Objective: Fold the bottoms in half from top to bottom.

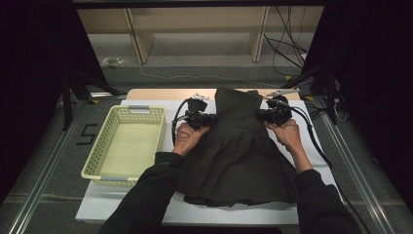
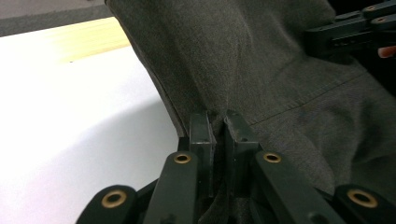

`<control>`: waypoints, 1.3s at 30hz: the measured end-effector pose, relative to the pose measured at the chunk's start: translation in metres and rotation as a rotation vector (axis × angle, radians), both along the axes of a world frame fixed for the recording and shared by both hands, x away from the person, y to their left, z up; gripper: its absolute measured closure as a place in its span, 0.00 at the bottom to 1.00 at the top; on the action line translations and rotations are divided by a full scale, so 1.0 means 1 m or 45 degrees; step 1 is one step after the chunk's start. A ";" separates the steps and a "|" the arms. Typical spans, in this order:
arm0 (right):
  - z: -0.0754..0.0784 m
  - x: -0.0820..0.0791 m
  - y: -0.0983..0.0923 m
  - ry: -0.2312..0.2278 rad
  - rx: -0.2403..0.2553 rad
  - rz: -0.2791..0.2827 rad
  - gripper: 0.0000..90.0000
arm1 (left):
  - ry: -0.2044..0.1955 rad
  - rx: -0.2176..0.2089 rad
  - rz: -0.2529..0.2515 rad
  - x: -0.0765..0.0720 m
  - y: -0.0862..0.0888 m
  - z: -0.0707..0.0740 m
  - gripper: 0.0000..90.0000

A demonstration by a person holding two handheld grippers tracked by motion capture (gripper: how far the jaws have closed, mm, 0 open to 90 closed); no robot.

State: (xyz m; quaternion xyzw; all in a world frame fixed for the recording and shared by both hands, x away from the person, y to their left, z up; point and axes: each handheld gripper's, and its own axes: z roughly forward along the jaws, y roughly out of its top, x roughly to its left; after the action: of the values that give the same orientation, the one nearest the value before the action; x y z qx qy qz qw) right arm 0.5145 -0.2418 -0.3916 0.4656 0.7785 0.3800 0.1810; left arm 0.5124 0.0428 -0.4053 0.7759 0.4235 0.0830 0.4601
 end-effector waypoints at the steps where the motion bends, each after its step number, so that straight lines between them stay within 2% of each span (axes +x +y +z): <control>1: 0.001 -0.002 0.001 -0.011 0.004 0.007 0.95 | 0.000 -0.010 0.003 -0.002 0.002 0.000 0.92; 6: 0.003 -0.015 0.003 -0.052 0.021 0.044 0.95 | -0.002 -0.060 0.004 -0.011 0.011 -0.002 0.92; 13: 0.006 -0.030 0.002 -0.101 0.040 0.070 0.95 | -0.040 -0.072 -0.028 -0.026 0.015 0.001 0.92; 19: 0.011 -0.044 0.000 -0.125 0.055 0.117 0.94 | -0.064 -0.072 -0.062 -0.038 0.018 0.003 0.91; 24: 0.017 -0.059 0.003 -0.150 0.030 0.165 0.94 | -0.079 -0.047 -0.098 -0.049 0.020 0.006 0.91; 29: 0.021 -0.074 0.005 -0.156 0.033 0.205 0.94 | -0.095 -0.023 -0.129 -0.062 0.023 0.008 0.91; 39: 0.021 -0.096 0.003 -0.155 0.043 0.239 0.94 | -0.098 -0.017 -0.172 -0.079 0.025 0.010 0.91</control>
State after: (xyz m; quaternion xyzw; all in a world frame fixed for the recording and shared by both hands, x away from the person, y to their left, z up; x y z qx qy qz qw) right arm 0.4188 -0.2391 -0.3709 0.3699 0.7996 0.4360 0.1836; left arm 0.4330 0.0677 -0.3953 0.7960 0.3527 0.0787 0.4856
